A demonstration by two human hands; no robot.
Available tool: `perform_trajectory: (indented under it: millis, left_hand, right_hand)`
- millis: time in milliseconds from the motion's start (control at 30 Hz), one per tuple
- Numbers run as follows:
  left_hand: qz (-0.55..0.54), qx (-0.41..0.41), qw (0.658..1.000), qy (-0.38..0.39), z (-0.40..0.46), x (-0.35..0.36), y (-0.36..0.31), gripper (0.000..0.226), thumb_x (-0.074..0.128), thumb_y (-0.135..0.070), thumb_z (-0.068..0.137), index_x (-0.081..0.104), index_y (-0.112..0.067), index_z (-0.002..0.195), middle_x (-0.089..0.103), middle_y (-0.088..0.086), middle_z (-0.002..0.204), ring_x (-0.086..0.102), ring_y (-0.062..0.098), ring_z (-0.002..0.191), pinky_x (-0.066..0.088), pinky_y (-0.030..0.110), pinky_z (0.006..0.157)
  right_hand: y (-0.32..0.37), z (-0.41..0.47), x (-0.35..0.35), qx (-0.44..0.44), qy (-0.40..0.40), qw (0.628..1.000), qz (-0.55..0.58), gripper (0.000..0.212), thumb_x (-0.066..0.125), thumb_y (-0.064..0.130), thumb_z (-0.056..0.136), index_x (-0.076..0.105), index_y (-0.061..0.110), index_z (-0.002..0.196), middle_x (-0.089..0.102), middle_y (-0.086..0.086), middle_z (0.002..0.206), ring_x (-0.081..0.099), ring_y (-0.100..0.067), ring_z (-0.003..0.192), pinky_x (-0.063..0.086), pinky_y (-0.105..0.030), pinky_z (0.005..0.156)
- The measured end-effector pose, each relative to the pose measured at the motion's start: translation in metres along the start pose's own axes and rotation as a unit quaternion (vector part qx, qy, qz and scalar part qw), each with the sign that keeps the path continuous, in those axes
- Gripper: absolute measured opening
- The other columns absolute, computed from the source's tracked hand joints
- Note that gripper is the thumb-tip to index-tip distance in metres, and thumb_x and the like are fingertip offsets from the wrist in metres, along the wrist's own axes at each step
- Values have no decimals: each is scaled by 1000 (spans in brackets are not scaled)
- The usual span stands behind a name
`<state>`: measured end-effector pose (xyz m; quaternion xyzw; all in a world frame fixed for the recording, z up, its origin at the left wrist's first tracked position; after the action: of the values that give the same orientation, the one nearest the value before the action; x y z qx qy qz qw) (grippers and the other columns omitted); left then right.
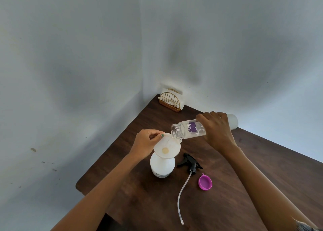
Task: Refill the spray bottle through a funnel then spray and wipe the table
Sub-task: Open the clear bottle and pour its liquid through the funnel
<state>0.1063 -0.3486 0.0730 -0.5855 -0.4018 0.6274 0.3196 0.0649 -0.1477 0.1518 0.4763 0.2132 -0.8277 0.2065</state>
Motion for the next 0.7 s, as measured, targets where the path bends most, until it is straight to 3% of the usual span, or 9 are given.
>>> perform_trajectory:
  millis: [700]
  left_hand:
    - [-9, 0, 1000, -4, 1, 1, -1, 27, 61, -26, 86, 68, -16, 110, 69, 0, 109, 60, 7, 88, 47, 10, 72]
  right_hand:
    - [-1, 0, -3, -3, -4, 1000, -1, 66, 96, 20, 39, 59, 16, 93, 70, -8, 85, 67, -29, 76, 50, -47, 74]
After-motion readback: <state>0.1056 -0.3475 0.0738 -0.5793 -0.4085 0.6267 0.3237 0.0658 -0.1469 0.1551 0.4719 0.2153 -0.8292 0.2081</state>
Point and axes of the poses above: each hand's wrist, its own z-axis towards the middle knuckle, its own x-axis out of the palm, y = z × x, the point moved 8 cm from there along z, towards the middle knuckle
